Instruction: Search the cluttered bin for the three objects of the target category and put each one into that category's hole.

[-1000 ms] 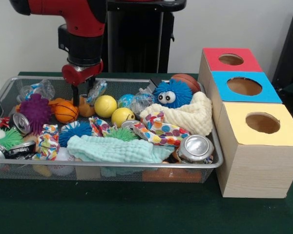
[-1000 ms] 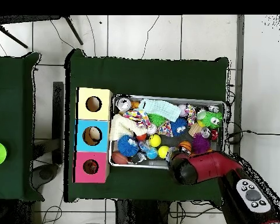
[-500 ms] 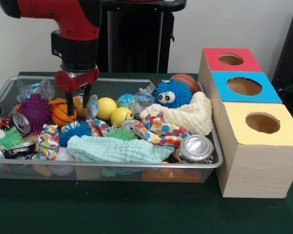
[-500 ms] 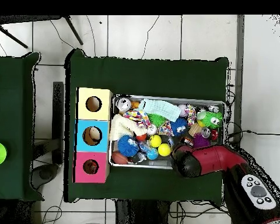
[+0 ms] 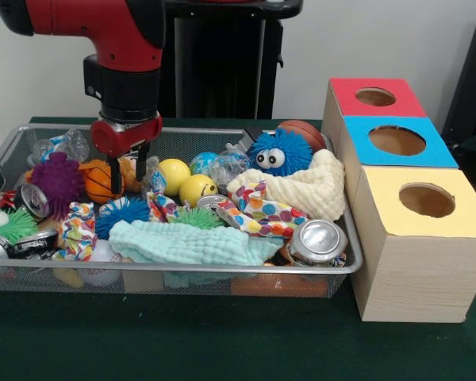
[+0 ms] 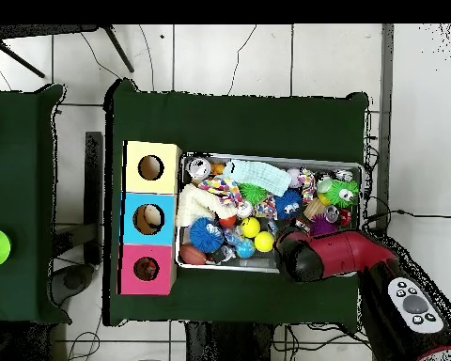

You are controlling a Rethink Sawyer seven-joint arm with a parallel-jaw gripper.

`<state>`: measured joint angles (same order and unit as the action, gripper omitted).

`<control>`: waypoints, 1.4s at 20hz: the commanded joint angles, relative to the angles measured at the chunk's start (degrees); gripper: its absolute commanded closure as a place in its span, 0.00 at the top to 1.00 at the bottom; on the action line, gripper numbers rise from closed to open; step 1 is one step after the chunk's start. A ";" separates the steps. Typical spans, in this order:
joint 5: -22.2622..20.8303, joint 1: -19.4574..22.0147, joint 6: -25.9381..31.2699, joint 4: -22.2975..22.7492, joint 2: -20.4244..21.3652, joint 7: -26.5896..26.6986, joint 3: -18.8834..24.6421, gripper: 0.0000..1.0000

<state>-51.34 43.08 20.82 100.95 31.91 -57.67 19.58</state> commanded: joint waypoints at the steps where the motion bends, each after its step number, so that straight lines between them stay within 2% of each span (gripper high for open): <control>1: -1.90 -0.51 4.22 -1.31 -2.52 3.91 3.22 1.00; 10: 2.80 -0.30 11.36 1.56 0.67 5.14 3.43 1.00; 15: 3.16 -0.37 13.72 3.25 1.22 6.15 3.58 1.00; 24: 2.11 -0.72 13.56 3.70 -0.99 3.83 3.36 1.00; 28: 2.18 -1.23 13.34 3.84 -0.57 2.57 2.91 1.00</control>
<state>-49.91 42.95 29.34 101.80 32.66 -57.67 19.84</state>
